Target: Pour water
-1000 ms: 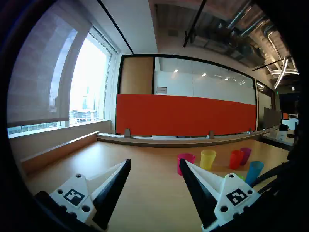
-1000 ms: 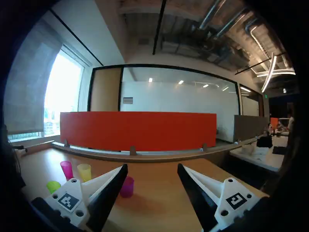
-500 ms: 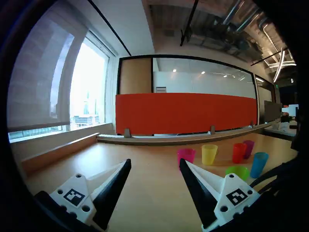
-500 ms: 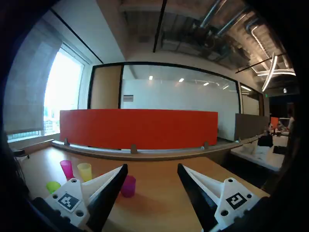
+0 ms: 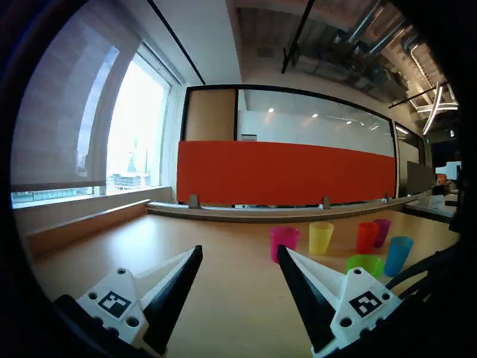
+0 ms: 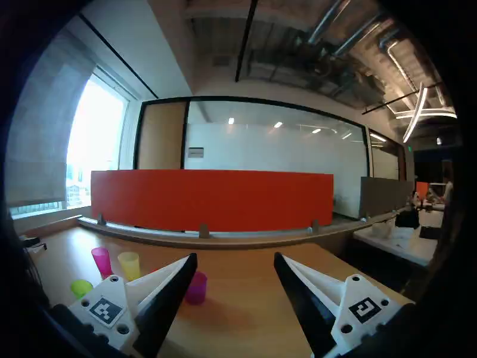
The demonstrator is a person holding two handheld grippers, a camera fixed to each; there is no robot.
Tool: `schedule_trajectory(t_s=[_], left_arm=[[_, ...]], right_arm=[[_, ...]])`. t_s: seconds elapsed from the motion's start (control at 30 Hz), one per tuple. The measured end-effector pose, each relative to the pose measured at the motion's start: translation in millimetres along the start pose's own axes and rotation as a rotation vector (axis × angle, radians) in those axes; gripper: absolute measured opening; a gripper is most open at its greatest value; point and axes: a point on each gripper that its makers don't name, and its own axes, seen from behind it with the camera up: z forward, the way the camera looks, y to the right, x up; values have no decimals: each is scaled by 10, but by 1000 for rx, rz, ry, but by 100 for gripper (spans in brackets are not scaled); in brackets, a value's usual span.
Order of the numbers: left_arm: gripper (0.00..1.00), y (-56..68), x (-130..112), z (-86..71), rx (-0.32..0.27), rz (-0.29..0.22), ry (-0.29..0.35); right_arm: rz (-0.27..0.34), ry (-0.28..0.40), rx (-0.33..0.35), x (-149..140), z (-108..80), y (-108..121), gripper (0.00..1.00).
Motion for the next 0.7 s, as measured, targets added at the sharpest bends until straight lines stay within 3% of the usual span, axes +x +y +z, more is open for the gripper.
schedule_trajectory(t_s=[0.7], left_arm=[[93,-18,-49,8,9,36,-5]], right_arm=[[0,5,-4,60,13,-17,100]])
